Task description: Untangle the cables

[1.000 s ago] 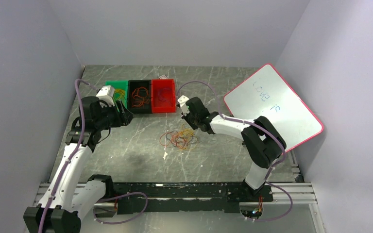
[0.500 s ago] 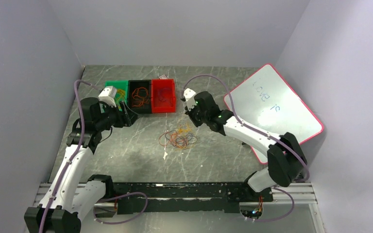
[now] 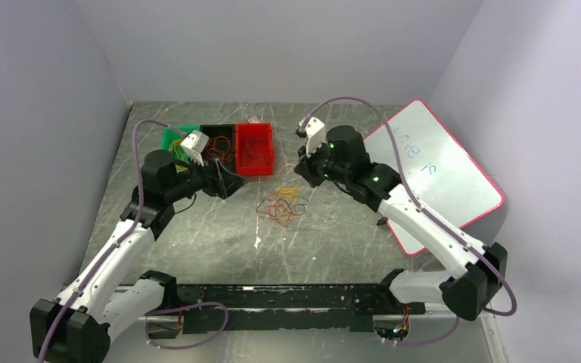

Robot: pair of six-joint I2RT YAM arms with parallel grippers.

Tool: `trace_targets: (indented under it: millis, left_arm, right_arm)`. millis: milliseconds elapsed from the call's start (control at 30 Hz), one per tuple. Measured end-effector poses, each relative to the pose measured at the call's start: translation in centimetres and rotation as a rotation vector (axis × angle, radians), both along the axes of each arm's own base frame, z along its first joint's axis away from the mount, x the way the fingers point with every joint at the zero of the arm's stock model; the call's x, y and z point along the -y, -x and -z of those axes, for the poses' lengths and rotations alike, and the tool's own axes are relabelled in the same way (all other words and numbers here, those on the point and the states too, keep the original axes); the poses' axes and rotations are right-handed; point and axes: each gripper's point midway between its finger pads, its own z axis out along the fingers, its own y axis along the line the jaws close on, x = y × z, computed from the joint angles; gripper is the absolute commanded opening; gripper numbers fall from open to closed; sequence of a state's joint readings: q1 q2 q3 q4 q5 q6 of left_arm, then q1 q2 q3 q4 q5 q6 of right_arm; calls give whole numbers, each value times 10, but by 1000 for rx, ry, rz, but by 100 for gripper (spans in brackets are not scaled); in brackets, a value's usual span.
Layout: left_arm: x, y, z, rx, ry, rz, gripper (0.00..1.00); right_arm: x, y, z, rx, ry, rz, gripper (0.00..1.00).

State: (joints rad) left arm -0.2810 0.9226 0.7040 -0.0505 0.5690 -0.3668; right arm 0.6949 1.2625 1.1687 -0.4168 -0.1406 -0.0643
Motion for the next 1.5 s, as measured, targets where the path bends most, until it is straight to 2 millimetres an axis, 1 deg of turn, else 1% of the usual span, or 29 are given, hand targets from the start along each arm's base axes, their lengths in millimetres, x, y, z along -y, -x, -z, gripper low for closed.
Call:
trace_targets:
  millis: [100,200,367,467,567,667,867,967,1100,1200,1267,1367,1433,1467,1500]
  left_arm:
    - [17,1,-12,63,41,44,82]
    - [34,-3,-24,124,76,80,82]
    - [64,-8,-30,171,108,153,82]
    - [83,-4,-36,195,122,203,82]
    - [101,5,-44,230,141,255,82]
    - [116,14,-49,253,157,300,82]
    - [136,29,-49,270,179,362,80]
    - [142,33,-44,263,184,374,78]
    - [150,34,-27,223,175,378,68]
    - [154,36,-16,194,167,384,54]
    - [155,38,-14,185,167,389,44]
    - [156,40,-11,178,167,388,24]
    - [156,40,-11,175,170,384,12]
    - [156,39,-11,176,170,382,8]
    - [156,39,-11,176,169,380,7]
  right_arm:
    - [0,8,-31,29,-61,-13,0]
    - [1,16,-57,54,-116,-26,0]
    - [0,27,-83,66,-176,-51,0]
    - [0,31,-89,62,-193,-62,0]
    - [-1,35,-90,48,-206,-71,0]
    - [-2,37,-91,42,-212,-77,0]
    - [-4,39,-91,34,-223,-82,0]
    - [-5,40,-90,27,-234,-88,0]
    - [-9,42,-91,16,-256,-98,0]
    - [-10,42,-93,15,-278,-95,0]
    - [-10,43,-96,18,-293,-92,0]
    - [-9,45,-97,19,-302,-90,0]
    - [-9,45,-97,22,-303,-90,0]
    - [-9,45,-96,21,-302,-90,0]
    - [-9,45,-94,18,-299,-89,4]
